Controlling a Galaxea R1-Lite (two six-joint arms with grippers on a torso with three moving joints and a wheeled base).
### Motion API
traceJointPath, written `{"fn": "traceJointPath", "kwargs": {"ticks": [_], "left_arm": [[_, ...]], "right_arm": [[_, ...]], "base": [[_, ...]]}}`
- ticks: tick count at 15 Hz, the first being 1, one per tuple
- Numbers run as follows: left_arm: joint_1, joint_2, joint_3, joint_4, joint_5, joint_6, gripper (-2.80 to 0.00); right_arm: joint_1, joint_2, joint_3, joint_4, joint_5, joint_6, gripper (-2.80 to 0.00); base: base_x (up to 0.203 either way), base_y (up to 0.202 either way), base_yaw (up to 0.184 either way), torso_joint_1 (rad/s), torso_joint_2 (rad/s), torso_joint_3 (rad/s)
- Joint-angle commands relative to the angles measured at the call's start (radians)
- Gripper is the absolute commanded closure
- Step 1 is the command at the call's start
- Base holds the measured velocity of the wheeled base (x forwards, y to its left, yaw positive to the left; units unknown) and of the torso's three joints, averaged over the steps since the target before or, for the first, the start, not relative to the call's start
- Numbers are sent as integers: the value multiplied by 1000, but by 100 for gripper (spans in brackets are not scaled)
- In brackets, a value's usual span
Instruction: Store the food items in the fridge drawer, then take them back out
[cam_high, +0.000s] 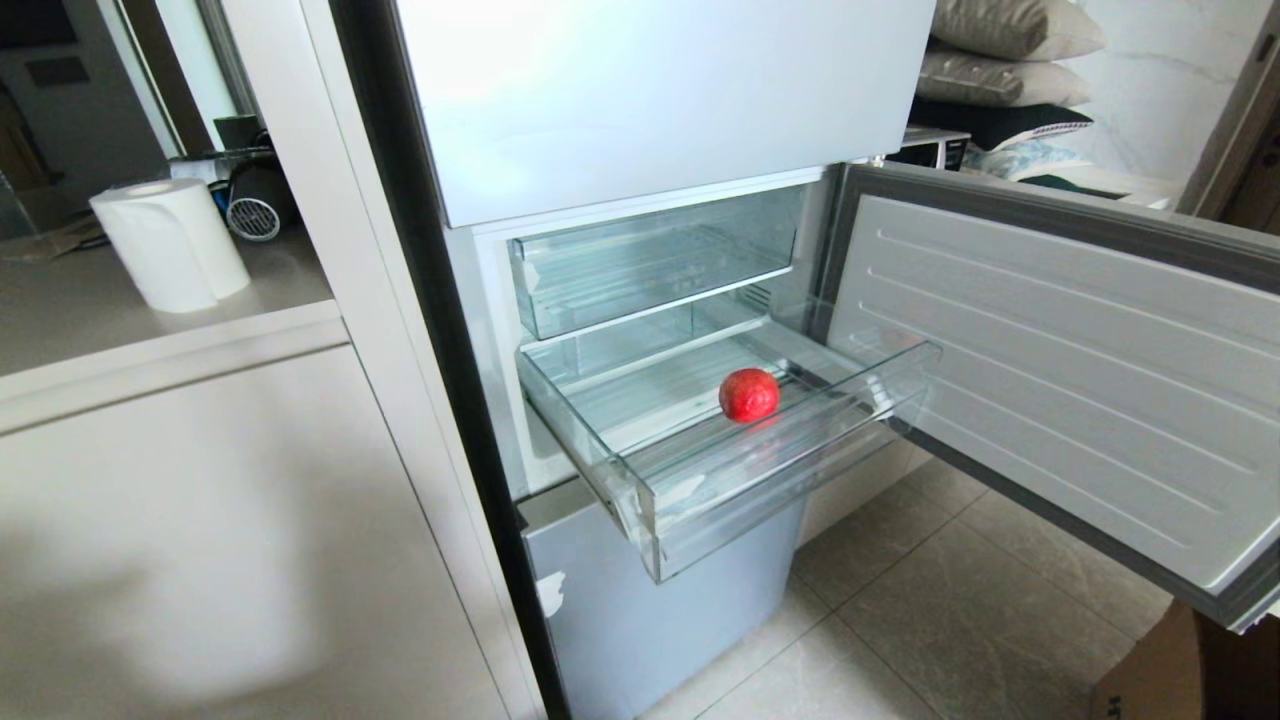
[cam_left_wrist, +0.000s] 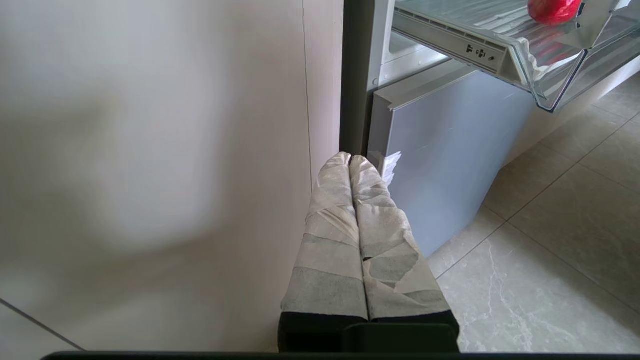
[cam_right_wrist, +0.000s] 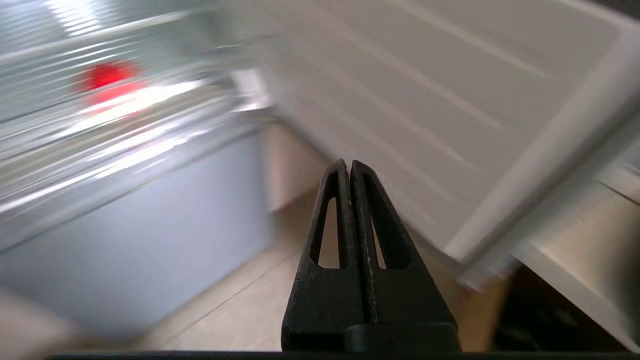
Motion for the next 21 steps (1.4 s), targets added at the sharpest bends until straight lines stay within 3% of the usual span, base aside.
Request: {"fn": "traceJointPath", "kwargs": {"ticks": [1,3,7,9,16,17,18,21], "left_arm": [[0,1,0,0,0,0,0],[0,2,0,0,0,0,0],[0,2,0,0,0,0,0],[0,2,0,0,0,0,0],[0,2,0,0,0,0,0],[0,2,0,0,0,0,0],[0,0,0,0,0,0,0],[0,2,0,0,0,0,0]], "right_arm": [[-273,-70,37,-3,51,17,0],[-503,-41,47,-6,97,50,0],[-974,40,47,-10,294,91,0],[-1134,162,37,-40,384,101,0],[-1282,635,7,-443,445,95,0],[-1289,683,2,-498,445,89,-58],[-1293,736,-10,-551,443,80,-280],[-1296,855,-98,-597,429,76,-280]], "base": [[0,0,0,0,0,0],[0,0,0,0,0,0],[0,0,0,0,0,0],[0,0,0,0,0,0],[0,0,0,0,0,0],[0,0,0,0,0,0],[0,0,0,0,0,0],[0,0,0,0,0,0]]}}
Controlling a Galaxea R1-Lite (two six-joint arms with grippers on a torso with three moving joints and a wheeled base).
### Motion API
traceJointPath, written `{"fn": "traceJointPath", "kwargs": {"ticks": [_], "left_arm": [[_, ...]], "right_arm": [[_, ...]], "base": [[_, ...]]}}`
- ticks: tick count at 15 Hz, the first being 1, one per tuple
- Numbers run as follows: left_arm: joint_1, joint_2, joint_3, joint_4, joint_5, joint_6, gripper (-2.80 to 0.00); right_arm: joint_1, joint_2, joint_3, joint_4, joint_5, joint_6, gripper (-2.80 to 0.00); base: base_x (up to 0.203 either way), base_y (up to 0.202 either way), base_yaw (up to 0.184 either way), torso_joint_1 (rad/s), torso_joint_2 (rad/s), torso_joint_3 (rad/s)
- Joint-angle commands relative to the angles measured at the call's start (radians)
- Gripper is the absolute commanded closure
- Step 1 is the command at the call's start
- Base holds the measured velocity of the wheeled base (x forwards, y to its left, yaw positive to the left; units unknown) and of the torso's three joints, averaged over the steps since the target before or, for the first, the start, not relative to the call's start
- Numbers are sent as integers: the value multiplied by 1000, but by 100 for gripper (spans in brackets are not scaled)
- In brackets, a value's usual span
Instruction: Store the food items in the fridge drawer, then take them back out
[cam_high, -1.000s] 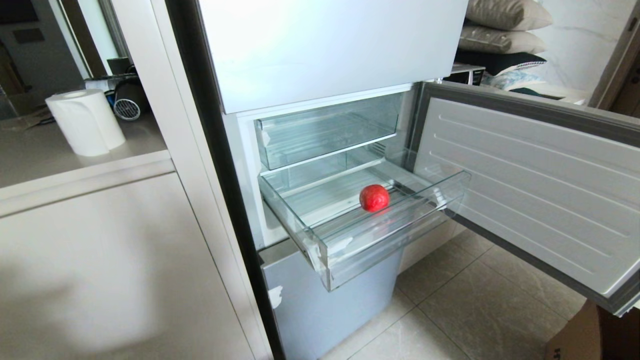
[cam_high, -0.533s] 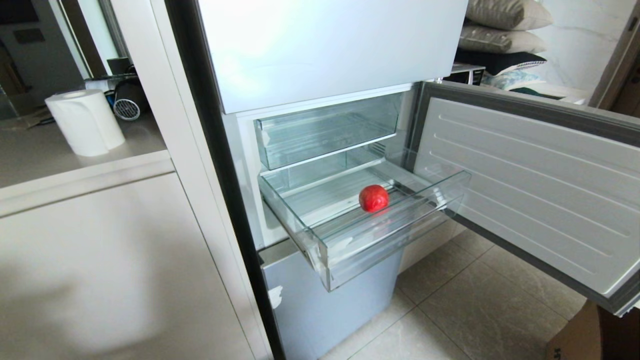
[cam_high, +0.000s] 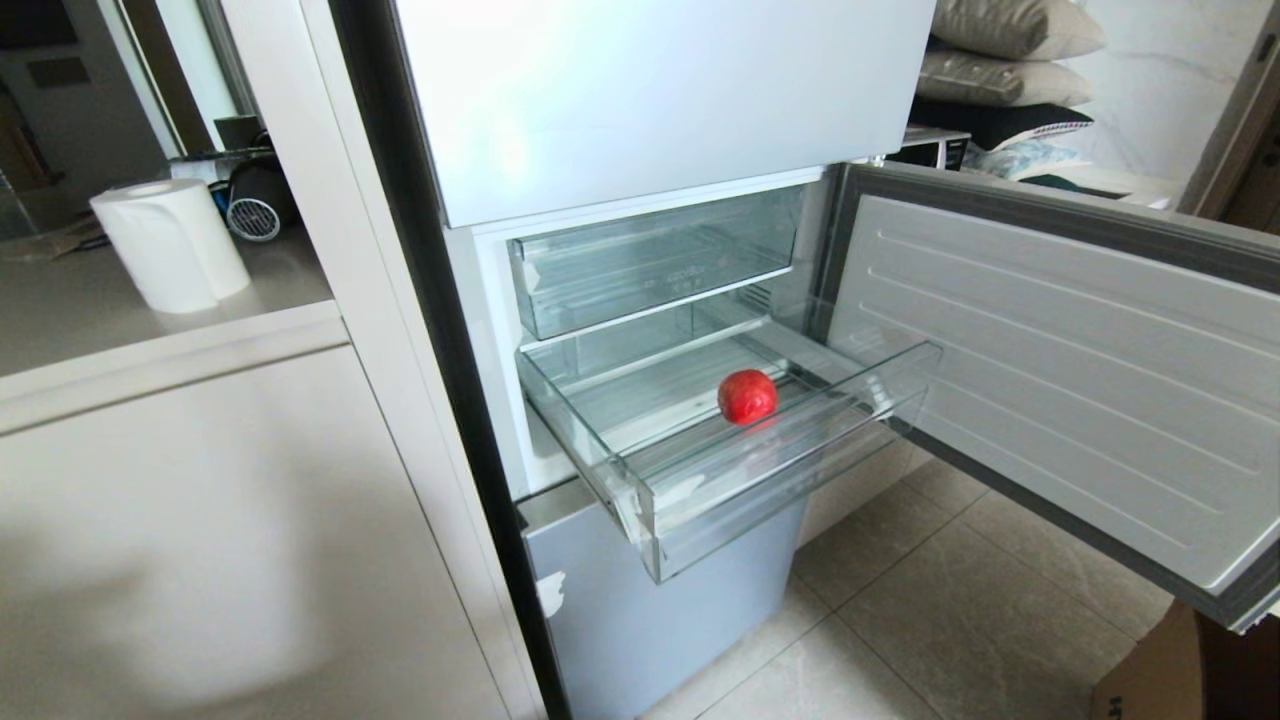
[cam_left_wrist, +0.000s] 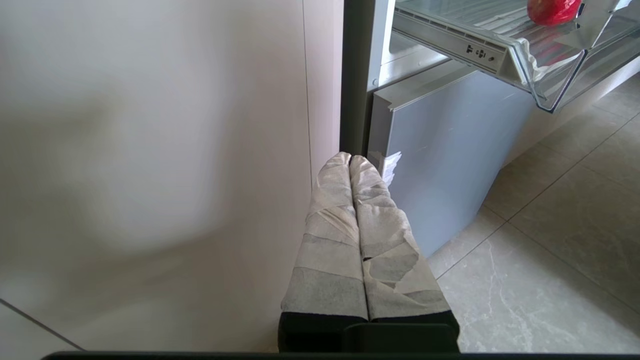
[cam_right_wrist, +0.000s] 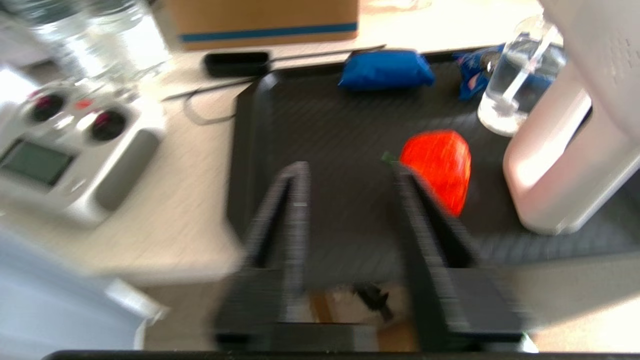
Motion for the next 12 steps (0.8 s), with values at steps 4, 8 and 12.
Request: {"fn": "traceJointPath", "kwargs": {"ticks": [4,8,12], "left_arm": [[0,2,0,1,0,0,0],[0,2,0,1,0,0,0],[0,2,0,1,0,0,0]], "right_arm": [[-22,197,-81,-19,-27,-4,-280],[-50,255,-85,-34,-42,-41,-280],[-65,358,-120,-151,-108,-81,-280]], "base": [[0,0,0,0,0,0],[0,0,0,0,0,0],[0,0,0,0,0,0]]}}
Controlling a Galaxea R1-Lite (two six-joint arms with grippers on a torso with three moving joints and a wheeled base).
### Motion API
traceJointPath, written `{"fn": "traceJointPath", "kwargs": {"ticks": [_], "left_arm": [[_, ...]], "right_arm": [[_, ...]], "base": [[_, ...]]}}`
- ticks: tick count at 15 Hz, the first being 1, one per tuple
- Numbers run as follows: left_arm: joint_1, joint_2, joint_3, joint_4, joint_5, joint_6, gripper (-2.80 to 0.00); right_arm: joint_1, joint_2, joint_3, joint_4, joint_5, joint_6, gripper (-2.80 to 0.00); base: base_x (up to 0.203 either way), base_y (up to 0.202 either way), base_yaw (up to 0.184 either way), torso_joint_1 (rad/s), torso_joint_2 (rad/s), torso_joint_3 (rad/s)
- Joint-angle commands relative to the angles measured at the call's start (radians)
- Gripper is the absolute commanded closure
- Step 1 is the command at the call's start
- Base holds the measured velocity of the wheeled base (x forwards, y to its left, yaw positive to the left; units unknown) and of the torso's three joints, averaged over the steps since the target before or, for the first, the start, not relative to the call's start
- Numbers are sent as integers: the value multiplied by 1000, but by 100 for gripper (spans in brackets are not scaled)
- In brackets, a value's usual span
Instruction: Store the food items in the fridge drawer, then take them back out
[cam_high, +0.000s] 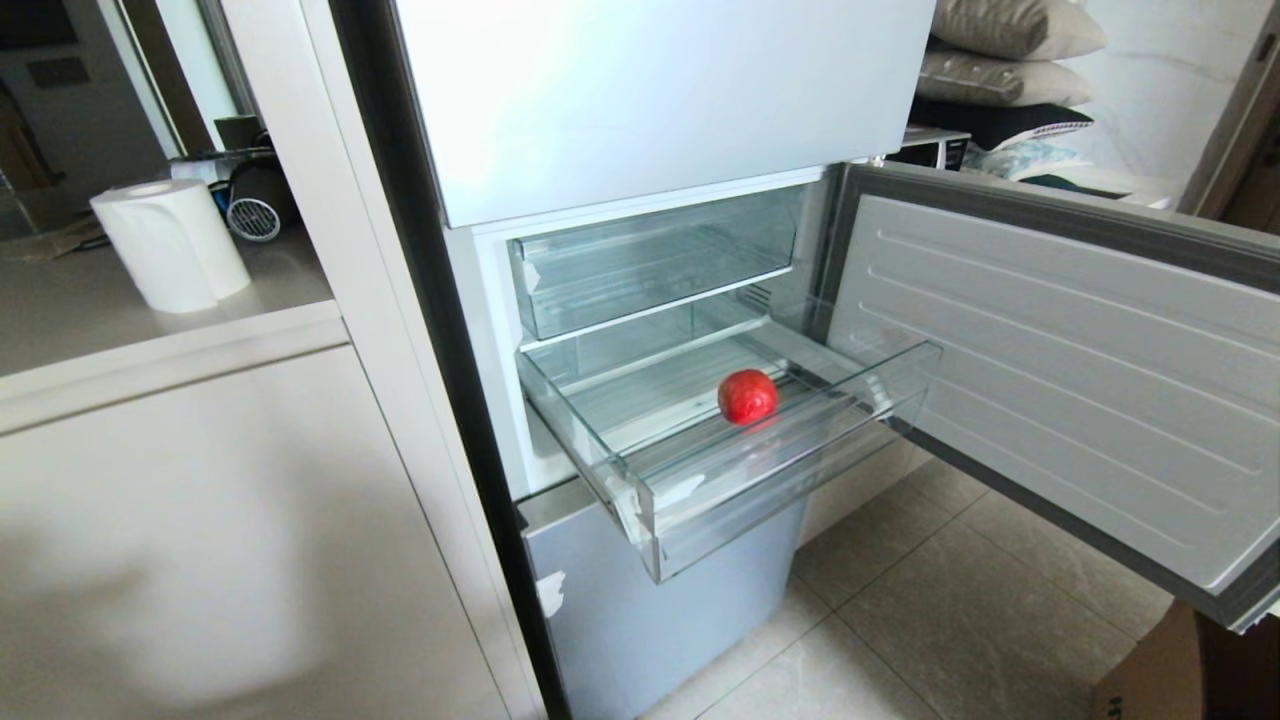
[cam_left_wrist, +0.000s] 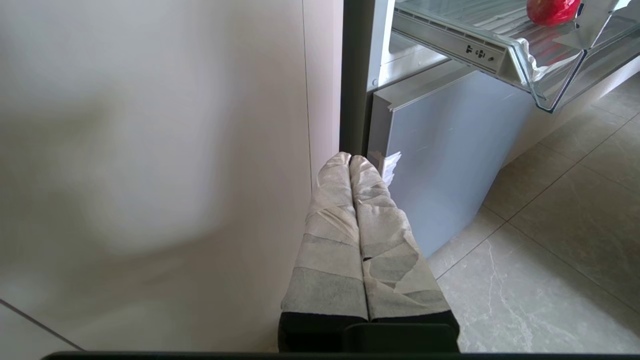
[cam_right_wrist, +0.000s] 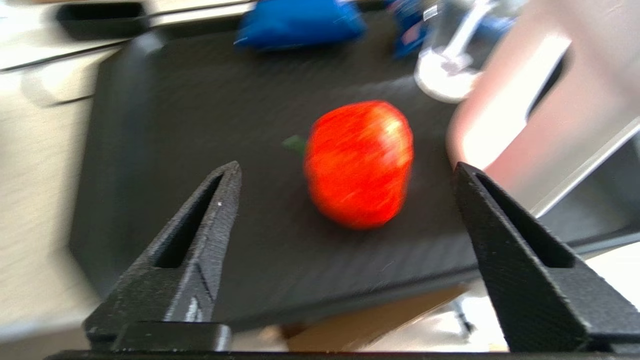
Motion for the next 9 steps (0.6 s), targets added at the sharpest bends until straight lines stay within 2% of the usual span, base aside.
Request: {"fn": "traceJointPath", "kwargs": {"ticks": [1,9], "left_arm": [[0,2,0,0,0,0,0],[0,2,0,0,0,0,0]], "right_arm": [[-7,77,-36,-49,-19,-7,-280],[-5,161,-112,-53,-10,-46,-280]], "base": [[0,0,0,0,0,0],[0,0,0,0,0,0]]}}
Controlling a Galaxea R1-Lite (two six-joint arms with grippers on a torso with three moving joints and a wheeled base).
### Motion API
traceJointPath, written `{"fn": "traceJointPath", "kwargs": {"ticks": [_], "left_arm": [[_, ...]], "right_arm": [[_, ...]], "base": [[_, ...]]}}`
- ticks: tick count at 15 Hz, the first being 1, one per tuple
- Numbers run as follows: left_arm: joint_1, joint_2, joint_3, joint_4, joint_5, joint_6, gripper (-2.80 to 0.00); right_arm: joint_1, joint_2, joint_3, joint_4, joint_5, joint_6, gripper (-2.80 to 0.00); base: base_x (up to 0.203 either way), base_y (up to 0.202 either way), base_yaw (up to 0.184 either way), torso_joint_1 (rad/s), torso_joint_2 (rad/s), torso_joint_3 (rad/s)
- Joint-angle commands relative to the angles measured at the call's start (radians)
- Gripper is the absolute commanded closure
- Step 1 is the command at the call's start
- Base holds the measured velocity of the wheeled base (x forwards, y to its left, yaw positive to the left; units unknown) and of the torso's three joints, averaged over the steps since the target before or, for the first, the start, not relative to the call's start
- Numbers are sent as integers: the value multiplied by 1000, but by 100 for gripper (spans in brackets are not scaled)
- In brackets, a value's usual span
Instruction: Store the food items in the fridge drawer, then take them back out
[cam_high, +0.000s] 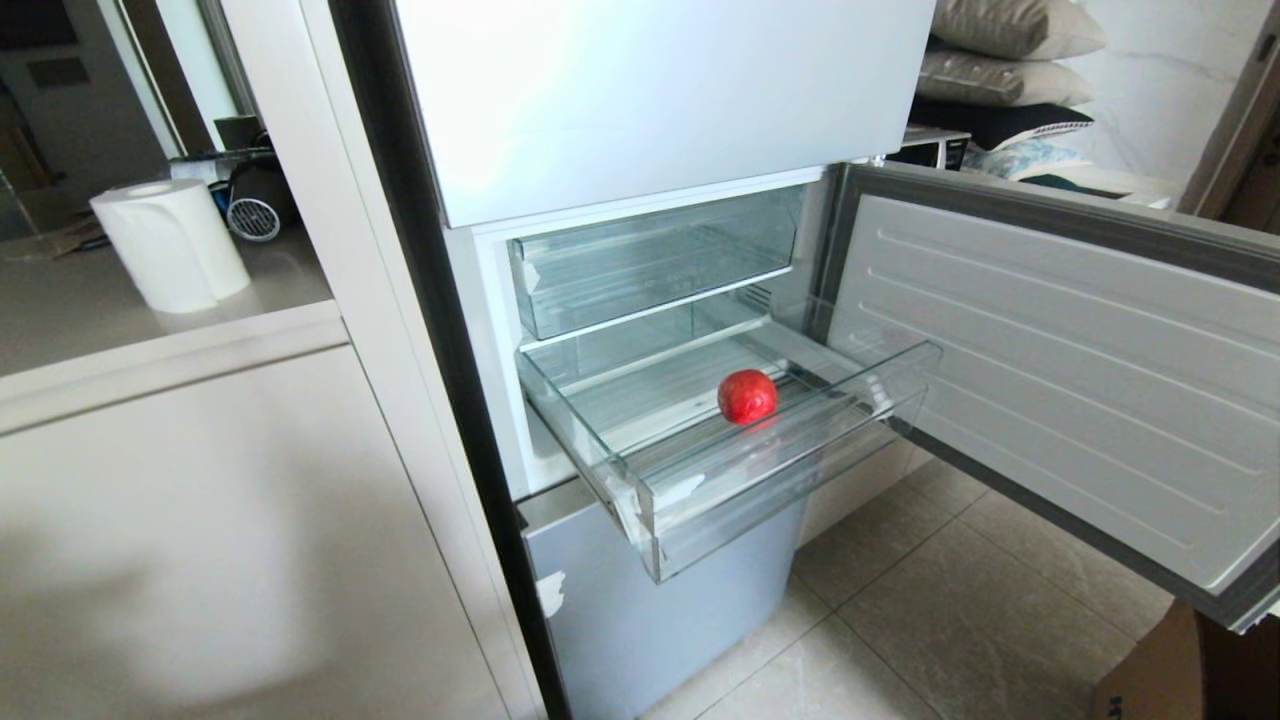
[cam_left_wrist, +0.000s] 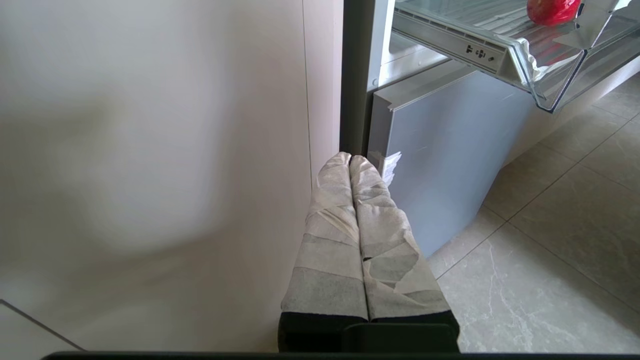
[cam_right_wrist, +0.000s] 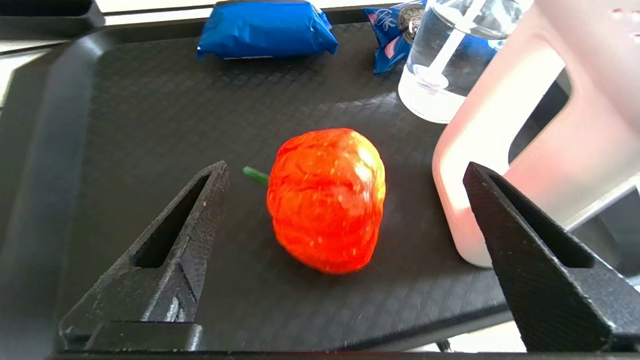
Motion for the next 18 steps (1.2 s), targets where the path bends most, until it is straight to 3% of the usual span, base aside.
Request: {"fn": "traceJointPath", "kwargs": {"ticks": [1,7,18], "left_arm": [[0,2,0,0,1,0,0],[0,1,0,0,1,0,0],[0,2,0,0,1,0,0]], "right_arm": [[4,41,-30,-6,3,0,-280],[34,133,-70,-72,11,0,-280],[41,160,-75,-71,46,3,-280]], "base": [[0,0,0,0,0,0],[0,0,0,0,0,0],[0,0,0,0,0,0]]}}
